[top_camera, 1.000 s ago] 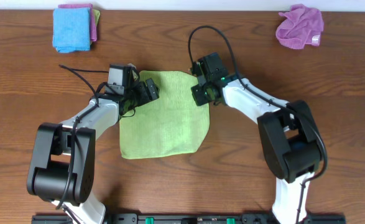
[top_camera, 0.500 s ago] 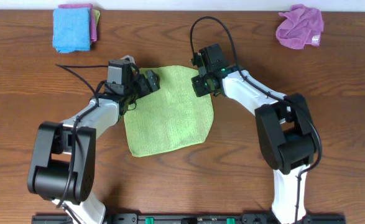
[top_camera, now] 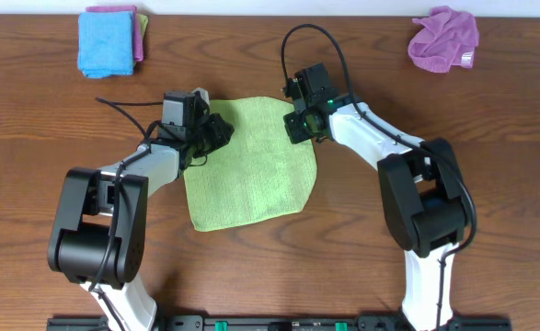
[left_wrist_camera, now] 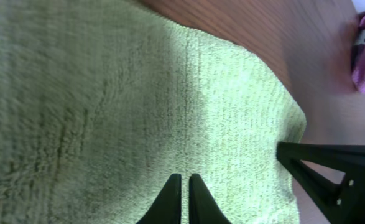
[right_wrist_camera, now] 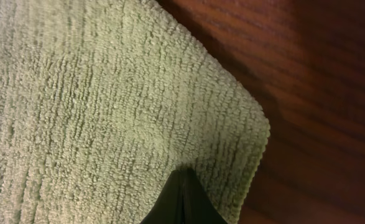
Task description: Fold the cloth
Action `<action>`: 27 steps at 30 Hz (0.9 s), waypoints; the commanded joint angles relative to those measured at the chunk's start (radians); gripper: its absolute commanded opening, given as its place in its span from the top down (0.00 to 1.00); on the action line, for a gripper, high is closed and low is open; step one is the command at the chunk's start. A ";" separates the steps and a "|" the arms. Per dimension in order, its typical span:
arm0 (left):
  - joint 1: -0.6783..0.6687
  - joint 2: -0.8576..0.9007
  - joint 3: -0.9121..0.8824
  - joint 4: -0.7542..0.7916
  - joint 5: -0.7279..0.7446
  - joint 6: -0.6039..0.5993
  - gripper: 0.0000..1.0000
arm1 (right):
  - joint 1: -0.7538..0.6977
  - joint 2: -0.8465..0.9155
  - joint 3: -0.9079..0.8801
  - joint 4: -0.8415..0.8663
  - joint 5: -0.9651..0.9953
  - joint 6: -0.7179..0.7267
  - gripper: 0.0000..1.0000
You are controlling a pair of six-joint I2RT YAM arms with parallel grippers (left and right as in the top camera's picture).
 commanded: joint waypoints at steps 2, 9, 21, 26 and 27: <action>0.001 0.009 0.012 0.000 -0.056 0.028 0.94 | -0.016 0.061 -0.031 -0.050 0.004 -0.012 0.99; 0.000 0.009 0.012 -0.035 -0.200 0.133 0.94 | -0.016 0.061 -0.031 -0.084 0.004 -0.012 0.99; 0.000 0.012 0.012 0.009 -0.326 0.343 0.94 | -0.016 0.053 -0.019 -0.229 -0.079 0.039 0.99; -0.001 0.020 0.012 0.055 -0.332 0.344 0.94 | -0.013 0.047 0.005 -0.298 -0.087 0.045 0.99; -0.001 0.025 0.012 0.059 -0.330 0.344 0.94 | -0.011 0.047 0.014 -0.317 -0.089 0.045 0.99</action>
